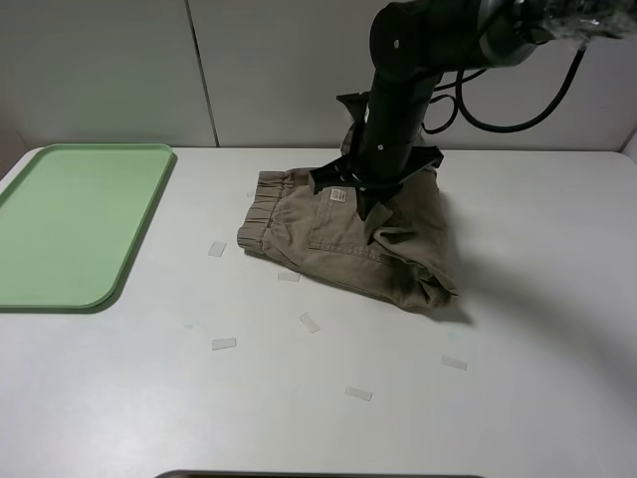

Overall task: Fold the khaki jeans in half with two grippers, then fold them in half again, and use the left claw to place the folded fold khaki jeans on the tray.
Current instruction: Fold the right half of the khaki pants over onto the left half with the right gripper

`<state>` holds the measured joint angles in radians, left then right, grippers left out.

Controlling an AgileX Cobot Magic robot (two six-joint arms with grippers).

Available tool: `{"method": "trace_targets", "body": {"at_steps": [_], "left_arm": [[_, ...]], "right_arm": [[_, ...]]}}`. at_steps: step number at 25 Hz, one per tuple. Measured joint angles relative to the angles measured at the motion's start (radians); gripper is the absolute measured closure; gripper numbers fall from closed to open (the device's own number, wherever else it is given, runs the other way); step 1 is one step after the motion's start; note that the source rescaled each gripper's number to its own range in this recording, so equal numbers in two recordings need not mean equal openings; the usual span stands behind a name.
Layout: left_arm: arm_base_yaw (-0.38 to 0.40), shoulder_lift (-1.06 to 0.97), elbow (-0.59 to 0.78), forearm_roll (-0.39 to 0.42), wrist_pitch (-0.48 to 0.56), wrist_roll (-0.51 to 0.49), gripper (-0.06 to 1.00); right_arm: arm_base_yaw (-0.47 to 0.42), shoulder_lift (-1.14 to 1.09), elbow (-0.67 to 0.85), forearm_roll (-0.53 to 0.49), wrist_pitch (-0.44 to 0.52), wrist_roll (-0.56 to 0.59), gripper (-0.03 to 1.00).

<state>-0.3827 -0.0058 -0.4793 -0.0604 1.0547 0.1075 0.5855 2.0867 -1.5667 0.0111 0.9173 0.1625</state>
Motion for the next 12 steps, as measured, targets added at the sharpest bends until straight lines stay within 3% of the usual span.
{"method": "trace_targets", "body": {"at_steps": [12], "left_arm": [[0.000,0.000,0.000,0.000,0.008,0.026,0.10]], "right_arm": [[0.041,0.011,-0.025,0.082,-0.093,-0.003,0.97]]}}
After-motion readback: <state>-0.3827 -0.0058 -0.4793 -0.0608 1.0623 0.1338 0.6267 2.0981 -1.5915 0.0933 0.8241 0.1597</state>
